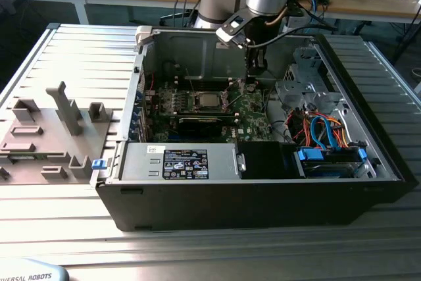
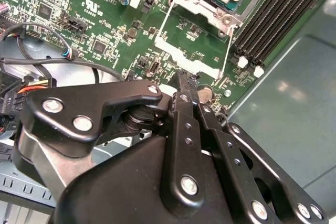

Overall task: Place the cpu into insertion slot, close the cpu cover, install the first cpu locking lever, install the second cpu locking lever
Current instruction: 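Close the cpu cover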

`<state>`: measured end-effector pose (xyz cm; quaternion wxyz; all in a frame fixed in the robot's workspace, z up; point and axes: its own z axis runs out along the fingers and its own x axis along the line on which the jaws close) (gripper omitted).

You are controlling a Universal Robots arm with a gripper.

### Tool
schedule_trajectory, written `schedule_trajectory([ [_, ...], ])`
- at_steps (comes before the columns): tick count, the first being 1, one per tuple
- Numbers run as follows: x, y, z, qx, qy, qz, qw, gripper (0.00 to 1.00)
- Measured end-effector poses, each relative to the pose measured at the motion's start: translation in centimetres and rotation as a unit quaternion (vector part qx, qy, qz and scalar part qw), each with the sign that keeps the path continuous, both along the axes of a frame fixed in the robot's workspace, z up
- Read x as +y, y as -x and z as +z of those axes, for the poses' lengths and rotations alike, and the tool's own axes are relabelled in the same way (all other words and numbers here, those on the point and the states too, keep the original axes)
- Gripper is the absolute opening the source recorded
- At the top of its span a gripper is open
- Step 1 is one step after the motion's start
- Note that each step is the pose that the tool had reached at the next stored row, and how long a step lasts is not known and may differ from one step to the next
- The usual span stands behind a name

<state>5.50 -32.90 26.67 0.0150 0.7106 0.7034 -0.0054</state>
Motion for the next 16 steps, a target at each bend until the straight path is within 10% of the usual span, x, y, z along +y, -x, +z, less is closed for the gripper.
schedule_trajectory([
  [16,0.00,-0.74,-1.05,0.0000,0.0000,0.000,1.0000,0.11],
])
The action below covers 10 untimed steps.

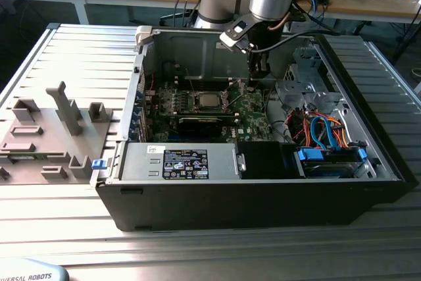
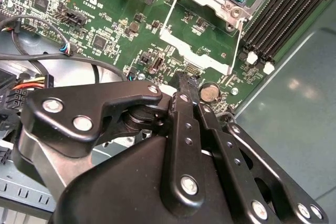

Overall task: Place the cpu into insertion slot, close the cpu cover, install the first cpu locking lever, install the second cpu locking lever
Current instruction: 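Close the cpu cover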

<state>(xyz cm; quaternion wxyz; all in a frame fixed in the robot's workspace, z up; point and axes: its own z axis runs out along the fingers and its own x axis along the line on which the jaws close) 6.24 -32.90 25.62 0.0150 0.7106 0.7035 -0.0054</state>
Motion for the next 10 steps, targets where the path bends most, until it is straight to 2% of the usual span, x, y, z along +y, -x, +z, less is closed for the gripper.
schedule_trajectory([
  [10,0.00,0.69,-0.22,0.0000,0.0000,0.000,1.0000,0.11],
])
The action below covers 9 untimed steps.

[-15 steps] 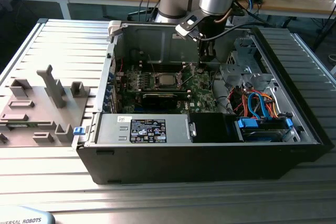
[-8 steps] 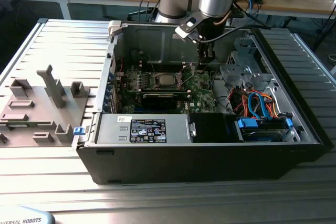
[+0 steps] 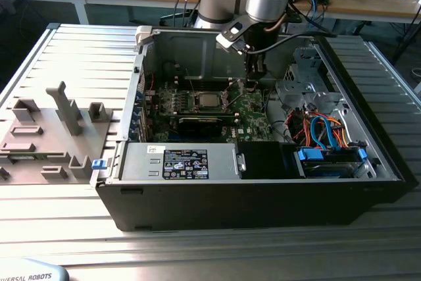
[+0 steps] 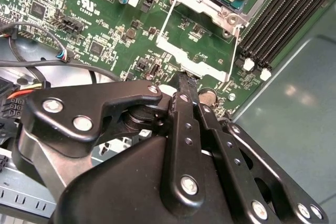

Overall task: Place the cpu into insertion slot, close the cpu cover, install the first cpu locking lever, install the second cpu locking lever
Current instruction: 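Close the cpu cover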

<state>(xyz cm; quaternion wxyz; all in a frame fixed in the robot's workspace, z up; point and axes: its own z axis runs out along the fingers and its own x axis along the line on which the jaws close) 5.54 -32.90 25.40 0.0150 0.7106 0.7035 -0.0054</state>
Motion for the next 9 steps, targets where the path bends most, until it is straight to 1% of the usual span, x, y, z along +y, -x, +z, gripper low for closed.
schedule_trajectory([
  [9,0.00,0.32,-0.06,0.0000,0.0000,0.000,1.0000,0.11],
])
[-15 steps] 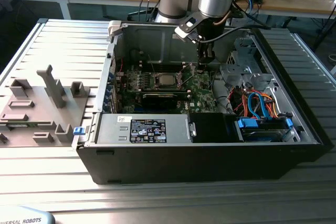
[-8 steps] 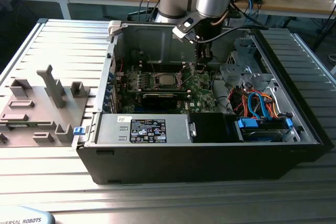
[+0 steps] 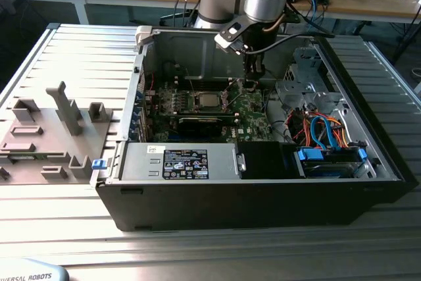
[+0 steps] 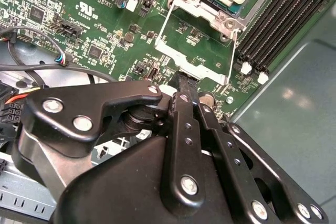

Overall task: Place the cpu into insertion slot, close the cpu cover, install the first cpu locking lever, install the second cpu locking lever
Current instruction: 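Close the cpu cover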

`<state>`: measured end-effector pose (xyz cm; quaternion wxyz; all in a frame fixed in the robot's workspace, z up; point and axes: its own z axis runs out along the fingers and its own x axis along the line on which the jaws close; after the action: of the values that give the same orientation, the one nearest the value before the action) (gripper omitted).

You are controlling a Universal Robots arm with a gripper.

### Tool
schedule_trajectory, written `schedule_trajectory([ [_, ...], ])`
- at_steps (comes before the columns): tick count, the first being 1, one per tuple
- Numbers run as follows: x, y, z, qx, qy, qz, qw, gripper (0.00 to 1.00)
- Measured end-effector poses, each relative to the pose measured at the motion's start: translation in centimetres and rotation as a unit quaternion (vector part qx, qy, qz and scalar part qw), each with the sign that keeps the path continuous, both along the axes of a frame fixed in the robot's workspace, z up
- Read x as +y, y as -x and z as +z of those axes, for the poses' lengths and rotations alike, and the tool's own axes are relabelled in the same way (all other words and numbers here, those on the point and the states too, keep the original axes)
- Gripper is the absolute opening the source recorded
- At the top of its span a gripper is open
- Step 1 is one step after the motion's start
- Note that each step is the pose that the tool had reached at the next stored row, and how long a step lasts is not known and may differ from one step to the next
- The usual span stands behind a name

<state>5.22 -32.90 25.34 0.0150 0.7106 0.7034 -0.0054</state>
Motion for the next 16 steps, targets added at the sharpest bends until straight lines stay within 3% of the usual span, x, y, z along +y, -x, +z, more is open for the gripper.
schedule_trajectory([
  [16,0.00,0.70,-0.07,0.0000,0.0000,0.000,1.0000,0.11],
])
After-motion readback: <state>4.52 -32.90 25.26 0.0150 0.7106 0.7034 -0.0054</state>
